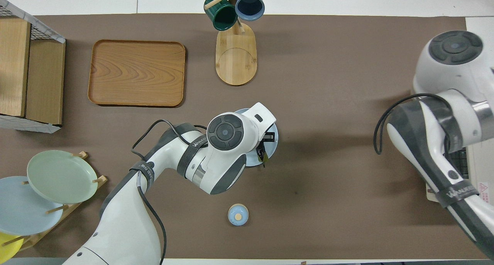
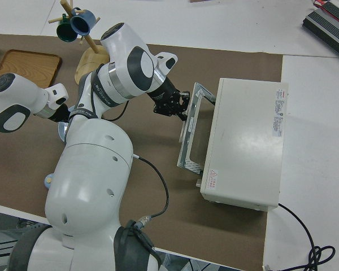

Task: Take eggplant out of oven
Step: 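Grasp the eggplant with the left gripper while the right gripper closes the door, then lift the eggplant and carry it to the wooden tray with the left gripper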

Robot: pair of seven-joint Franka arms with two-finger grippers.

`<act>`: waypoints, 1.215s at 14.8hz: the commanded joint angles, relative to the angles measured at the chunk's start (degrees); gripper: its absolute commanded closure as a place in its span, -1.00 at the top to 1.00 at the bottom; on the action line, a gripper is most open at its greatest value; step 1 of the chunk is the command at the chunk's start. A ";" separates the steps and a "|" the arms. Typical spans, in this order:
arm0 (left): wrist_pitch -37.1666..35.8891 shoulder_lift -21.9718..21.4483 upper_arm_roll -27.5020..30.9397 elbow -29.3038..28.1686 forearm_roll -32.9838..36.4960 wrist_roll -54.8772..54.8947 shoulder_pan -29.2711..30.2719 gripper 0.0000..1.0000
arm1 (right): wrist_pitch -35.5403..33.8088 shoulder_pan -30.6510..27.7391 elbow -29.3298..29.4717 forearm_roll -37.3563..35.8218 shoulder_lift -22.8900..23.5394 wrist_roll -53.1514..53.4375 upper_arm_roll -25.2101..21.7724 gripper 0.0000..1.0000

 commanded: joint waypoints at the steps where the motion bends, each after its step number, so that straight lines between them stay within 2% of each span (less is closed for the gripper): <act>1: 1.38 0.30 0.95 -0.06 -0.73 0.93 -1.15 0.18 | 2.20 -3.93 0.50 2.15 0.07 -4.43 -0.77 -1.00; 2: 1.38 0.29 0.95 -0.15 -0.73 0.93 -1.06 -0.14 | 1.68 -4.03 0.50 3.37 -0.63 -4.43 -0.78 -1.00; 3: 1.47 0.29 0.95 -0.32 -0.73 0.93 -1.06 -0.33 | 0.45 -3.94 0.59 4.52 -1.77 -4.43 -0.78 -1.00; 5: 1.39 0.29 0.95 -0.41 -0.73 1.02 -0.89 -0.44 | -2.53 -4.03 1.46 8.55 -5.45 -4.52 -0.78 -0.82; 7: 1.30 0.29 0.95 -0.41 -0.73 1.11 -0.80 -0.57 | -6.92 -3.59 5.14 11.81 -7.22 -4.34 -0.69 -0.56; 9: 1.03 0.21 0.95 -0.32 -0.73 1.11 -0.62 -0.86 | -11.06 -3.24 9.53 12.69 -7.32 -4.60 -0.16 -0.29; 10: 0.77 0.21 0.95 -0.32 -0.73 1.02 -0.53 -1.00 | -11.94 -3.32 11.29 16.36 -7.32 -4.60 -0.33 -0.26; 12: 0.51 0.21 0.95 0.20 -0.73 0.93 -0.27 -1.00 | -12.39 -3.41 12.19 21.74 -7.32 -4.60 -0.60 -0.17; 14: -0.63 -0.49 0.95 0.38 -1.00 0.85 0.86 -1.00 | -12.13 -3.59 12.19 27.78 -7.67 -3.73 -0.86 0.14; 15: -1.85 -0.93 0.95 0.64 -1.00 0.93 2.09 -1.00 | -12.22 -3.41 11.93 28.43 -8.10 -3.03 -0.86 0.33; 16: -3.26 -1.98 0.87 1.16 -1.08 0.93 2.89 -1.00 | -11.61 -3.67 10.79 28.35 -8.80 -1.98 -0.86 0.97; 18: -7.38 -3.22 0.87 3.00 -1.17 1.11 5.52 -1.00 | -11.60 -2.89 10.08 28.17 -9.33 -1.44 -1.82 1.00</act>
